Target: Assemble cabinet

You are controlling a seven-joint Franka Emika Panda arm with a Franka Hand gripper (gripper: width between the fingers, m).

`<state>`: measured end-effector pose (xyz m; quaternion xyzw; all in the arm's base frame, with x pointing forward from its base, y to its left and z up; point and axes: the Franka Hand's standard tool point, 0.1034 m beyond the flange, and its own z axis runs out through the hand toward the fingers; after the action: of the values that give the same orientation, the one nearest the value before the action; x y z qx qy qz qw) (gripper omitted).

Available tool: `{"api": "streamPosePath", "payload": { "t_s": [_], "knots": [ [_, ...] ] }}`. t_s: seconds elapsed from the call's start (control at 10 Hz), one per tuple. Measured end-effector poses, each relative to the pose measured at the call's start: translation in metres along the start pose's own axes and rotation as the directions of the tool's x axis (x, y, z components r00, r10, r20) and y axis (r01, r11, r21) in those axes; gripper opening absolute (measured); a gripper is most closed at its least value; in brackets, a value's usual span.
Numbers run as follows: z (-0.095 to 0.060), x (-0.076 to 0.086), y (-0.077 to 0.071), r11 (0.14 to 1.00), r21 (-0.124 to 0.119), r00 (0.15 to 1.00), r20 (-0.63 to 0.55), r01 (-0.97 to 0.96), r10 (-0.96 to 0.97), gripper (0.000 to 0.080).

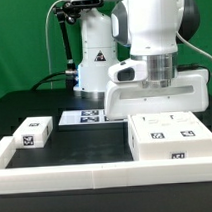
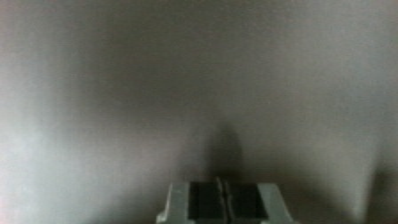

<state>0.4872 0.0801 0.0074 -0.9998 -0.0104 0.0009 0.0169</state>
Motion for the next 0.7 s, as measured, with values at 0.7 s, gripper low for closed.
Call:
{"api": "streamPosePath", "payload": {
  "t_s": [0.7],
  "knots": [
    [-0.038, 0.003, 0.0, 0.999, -0.006, 0.999, 0.021, 0.042, -0.042, 0.0002]
  ]
}}
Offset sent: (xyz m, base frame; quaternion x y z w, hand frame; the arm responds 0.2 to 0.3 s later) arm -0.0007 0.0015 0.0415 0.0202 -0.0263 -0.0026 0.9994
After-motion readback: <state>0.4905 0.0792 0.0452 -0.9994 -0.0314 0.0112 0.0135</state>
